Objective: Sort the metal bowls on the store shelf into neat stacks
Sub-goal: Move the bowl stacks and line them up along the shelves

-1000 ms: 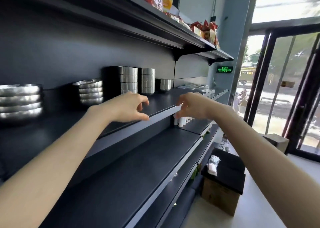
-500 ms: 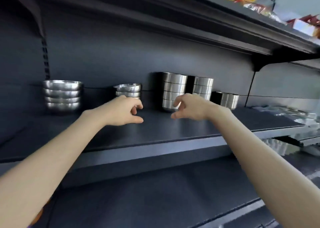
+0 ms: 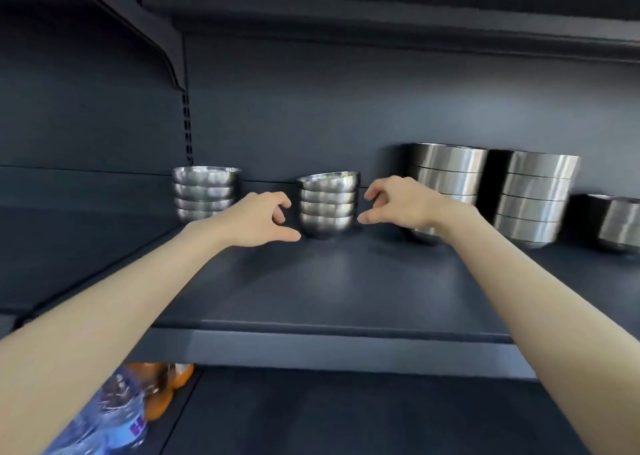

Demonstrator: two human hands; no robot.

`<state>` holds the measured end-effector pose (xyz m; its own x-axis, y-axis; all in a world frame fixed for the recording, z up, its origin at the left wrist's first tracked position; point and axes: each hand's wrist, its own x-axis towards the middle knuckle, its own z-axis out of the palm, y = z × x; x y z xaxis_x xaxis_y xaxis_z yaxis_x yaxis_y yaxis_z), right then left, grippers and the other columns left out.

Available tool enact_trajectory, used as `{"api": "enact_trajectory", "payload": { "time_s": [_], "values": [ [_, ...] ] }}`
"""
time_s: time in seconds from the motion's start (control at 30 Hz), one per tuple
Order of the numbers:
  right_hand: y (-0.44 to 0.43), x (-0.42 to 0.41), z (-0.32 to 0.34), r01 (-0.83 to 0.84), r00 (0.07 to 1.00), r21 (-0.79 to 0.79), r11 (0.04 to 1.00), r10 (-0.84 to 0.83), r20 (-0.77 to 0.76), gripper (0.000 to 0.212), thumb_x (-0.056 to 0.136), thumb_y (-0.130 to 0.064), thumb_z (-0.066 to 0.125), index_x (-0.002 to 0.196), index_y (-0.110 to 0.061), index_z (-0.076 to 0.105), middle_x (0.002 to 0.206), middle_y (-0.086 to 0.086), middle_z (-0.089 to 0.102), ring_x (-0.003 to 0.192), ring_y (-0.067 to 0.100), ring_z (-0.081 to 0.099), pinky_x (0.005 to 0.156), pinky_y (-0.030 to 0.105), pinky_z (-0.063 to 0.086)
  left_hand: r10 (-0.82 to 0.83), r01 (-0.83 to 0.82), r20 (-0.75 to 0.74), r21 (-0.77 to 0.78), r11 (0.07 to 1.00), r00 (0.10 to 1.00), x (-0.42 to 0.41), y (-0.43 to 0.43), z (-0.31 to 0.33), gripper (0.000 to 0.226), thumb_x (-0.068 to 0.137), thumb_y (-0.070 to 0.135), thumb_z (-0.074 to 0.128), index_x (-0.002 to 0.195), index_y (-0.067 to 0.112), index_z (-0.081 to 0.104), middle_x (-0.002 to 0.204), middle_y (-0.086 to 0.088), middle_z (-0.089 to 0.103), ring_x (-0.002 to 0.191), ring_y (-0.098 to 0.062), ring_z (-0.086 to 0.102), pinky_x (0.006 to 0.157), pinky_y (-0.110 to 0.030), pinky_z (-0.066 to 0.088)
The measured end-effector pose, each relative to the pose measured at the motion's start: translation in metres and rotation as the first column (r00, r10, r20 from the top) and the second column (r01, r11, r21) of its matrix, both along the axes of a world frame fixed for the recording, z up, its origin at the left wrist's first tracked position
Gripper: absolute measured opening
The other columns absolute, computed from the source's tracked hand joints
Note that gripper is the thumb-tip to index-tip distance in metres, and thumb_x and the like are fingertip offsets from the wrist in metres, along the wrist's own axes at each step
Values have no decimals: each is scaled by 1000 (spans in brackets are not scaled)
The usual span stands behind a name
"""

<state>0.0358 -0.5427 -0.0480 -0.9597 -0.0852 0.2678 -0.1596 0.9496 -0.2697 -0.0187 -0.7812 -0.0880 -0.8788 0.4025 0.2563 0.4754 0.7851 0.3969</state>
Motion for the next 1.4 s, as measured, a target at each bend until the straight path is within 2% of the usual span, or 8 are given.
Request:
{"api": "enact_trajectory", "payload": {
  "time_s": [0.1,0.2,0.37,0.6,0.77,0.9,1.27,1.4],
  "values": [
    [5,-25,0,19,1000,-15,1000,-19,-19,66,83,-39,70,135,-8,44,120,10,60,102,20,52,81,24,38,18,-18,2,42,999,1000,-20,6,-1,73,79,46,72,139,17,41,124,3,58,112,-17,54,94,-29,43],
    [11,-46,-3,25,998,-75,997,-28,-48,78,83,-43,68,143,-7,32,138,14,50,124,27,48,93,26,36,26,-29,44,57,998,999,-39,15,-3,86,77,50,72,144,14,33,134,-1,52,120,-18,51,94,-27,40],
    [17,-72,-3,-43,997,-113,993,36,-64,87,84,-51,62,150,-13,20,154,7,33,140,22,33,104,23,28,10,-29,128,148,989,992,-60,29,-7,104,72,54,75,149,9,19,148,-4,40,130,-20,45,104,-30,39],
    [23,-100,-1,-111,991,-100,989,102,-85,74,86,-58,53,147,-22,32,149,-1,41,138,18,37,107,24,29,-68,-7,194,364,931,979,-74,42,-27,92,68,53,79,139,19,31,126,11,55,114,-9,56,102,-30,44],
    [24,-109,-9,-130,985,-81,988,119,-123,51,89,-55,53,128,-23,57,117,-7,61,106,11,53,87,19,34,-65,-12,167,422,906,984,-76,47,-39,79,72,50,77,134,23,36,117,14,59,109,-7,58,100,-29,46],
    [25,-111,-17,-156,978,-154,976,131,-161,45,87,-55,55,116,-22,65,105,-10,65,101,8,57,85,17,35,-42,-35,152,473,880,987,-81,49,-41,63,74,49,75,122,24,43,109,12,63,105,-8,60,98,-30,46],
    [24,-113,-21,-160,976,-189,969,128,-176,48,86,-57,55,115,-21,66,109,-8,67,104,8,59,86,18,40,-70,0,105,552,834,992,-74,51,-42,43,81,36,73,110,29,42,91,25,57,79,12,57,61,3,39],
    [27,-119,-22,-135,987,-304,943,102,-123,82,74,-67,62,137,-18,45,125,-4,61,117,13,56,99,34,47,-114,22,122,580,814,986,-74,50,-43,40,81,31,75,105,33,43,90,25,58,72,18,57,61,4,38]
  ]
}}
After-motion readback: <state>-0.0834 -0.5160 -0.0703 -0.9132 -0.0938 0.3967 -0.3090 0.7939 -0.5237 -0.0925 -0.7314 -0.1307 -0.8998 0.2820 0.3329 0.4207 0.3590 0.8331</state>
